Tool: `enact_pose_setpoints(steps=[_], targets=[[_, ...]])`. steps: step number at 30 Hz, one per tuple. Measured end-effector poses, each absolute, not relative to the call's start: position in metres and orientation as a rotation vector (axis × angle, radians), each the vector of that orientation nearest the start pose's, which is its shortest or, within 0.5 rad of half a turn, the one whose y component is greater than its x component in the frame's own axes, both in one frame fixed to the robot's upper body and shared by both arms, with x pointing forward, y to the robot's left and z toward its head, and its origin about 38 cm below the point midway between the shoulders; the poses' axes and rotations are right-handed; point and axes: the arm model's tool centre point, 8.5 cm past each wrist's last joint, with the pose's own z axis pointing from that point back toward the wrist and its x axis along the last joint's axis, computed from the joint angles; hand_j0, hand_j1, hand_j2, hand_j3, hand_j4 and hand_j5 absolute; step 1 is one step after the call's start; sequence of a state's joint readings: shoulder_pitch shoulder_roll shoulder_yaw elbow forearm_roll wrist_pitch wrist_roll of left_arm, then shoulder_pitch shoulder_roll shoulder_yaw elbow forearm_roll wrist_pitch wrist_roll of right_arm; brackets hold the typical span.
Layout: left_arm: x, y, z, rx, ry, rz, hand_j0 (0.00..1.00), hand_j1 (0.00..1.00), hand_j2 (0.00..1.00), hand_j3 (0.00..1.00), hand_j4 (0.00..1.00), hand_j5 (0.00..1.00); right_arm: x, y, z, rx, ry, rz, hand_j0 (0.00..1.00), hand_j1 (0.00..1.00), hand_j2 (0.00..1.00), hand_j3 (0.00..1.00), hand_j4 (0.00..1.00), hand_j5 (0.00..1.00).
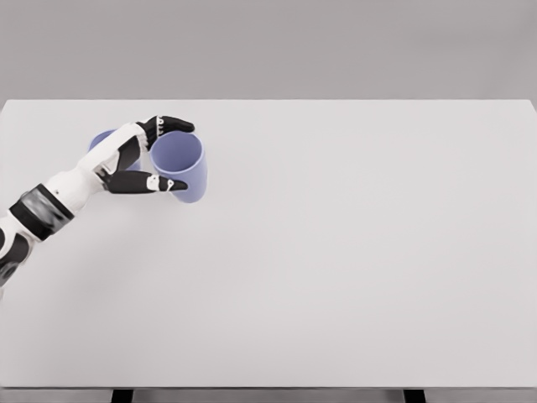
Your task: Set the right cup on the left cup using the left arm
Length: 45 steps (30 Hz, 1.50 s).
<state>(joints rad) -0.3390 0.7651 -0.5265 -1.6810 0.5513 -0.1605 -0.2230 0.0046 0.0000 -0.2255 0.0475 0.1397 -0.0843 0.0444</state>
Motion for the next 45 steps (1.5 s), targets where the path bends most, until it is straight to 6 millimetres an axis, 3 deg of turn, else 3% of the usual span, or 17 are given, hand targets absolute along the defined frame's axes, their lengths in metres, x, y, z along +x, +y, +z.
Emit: enact_pose_setpoints(steps=[26,45], targets=[[0.42,0.293,0.228,-0.238,-1.716,-0.813,0.71,0.71,0.71,0.71,0.71,0.71,-0.009,-0.265,-0.261,-0.038,-0.04,-0.084,1.0,1.0,1.0,1.0,1.0,1.0],[0.441,0.32,0.234,-0.164,-1.683,-0.754,0.71,0.71,0.71,0.71,0.71,0.71,-0.01,-0.265,-0.261,-0.038,-0.039,-0.084,1.0,1.0,1.0,1.0,1.0,1.0]])
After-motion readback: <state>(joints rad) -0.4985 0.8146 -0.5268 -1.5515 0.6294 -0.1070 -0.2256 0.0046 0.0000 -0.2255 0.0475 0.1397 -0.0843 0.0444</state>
